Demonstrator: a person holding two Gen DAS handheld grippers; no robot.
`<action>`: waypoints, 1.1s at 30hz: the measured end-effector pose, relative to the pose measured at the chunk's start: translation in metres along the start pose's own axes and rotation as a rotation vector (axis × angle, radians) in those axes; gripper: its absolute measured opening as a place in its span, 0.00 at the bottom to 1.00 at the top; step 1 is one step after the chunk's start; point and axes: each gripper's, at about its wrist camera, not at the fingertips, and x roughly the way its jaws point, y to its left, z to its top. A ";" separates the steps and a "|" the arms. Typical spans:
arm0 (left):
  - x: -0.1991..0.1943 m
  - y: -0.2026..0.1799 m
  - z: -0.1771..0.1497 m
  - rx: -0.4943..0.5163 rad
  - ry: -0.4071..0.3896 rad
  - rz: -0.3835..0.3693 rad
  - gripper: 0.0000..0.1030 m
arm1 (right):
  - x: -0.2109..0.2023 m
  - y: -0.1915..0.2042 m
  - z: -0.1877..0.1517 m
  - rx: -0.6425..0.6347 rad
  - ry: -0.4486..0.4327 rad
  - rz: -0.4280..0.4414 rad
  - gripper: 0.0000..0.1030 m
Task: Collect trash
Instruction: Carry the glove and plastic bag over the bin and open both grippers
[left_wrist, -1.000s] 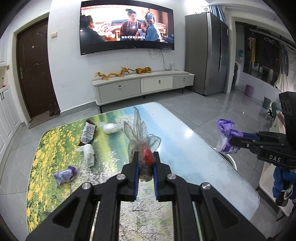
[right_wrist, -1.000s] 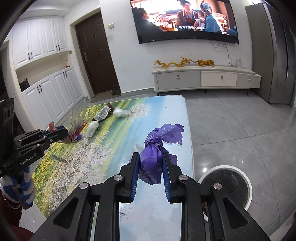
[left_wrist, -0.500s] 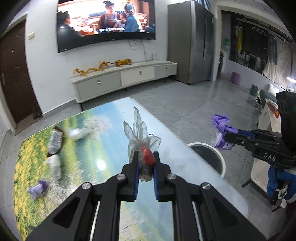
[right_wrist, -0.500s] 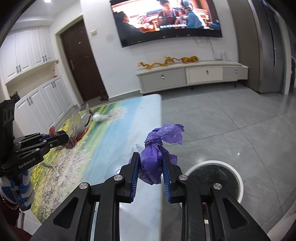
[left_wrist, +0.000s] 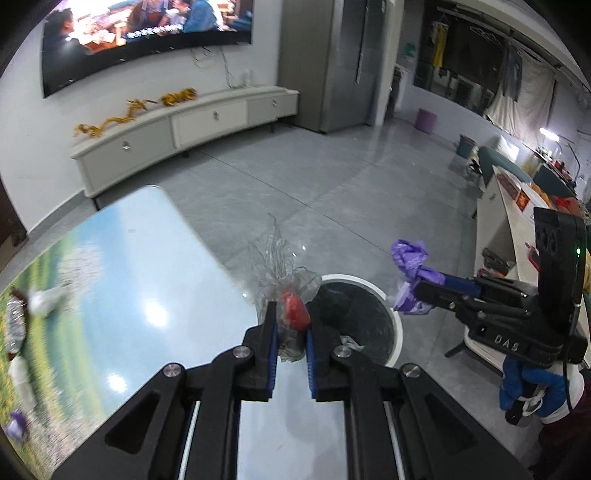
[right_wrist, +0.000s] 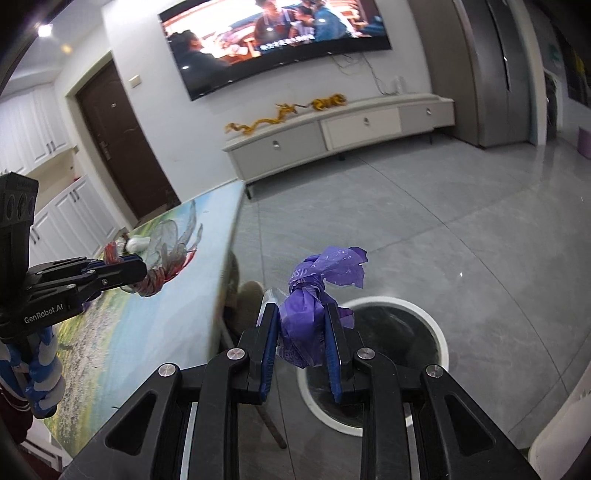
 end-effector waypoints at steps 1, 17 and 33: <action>0.008 -0.004 0.001 0.001 0.011 -0.009 0.11 | 0.004 -0.008 -0.001 0.015 0.009 -0.004 0.23; 0.111 -0.029 0.026 0.014 0.160 -0.121 0.13 | 0.061 -0.058 -0.015 0.126 0.123 -0.045 0.24; 0.141 -0.035 0.041 -0.040 0.198 -0.219 0.54 | 0.082 -0.080 -0.015 0.183 0.152 -0.122 0.46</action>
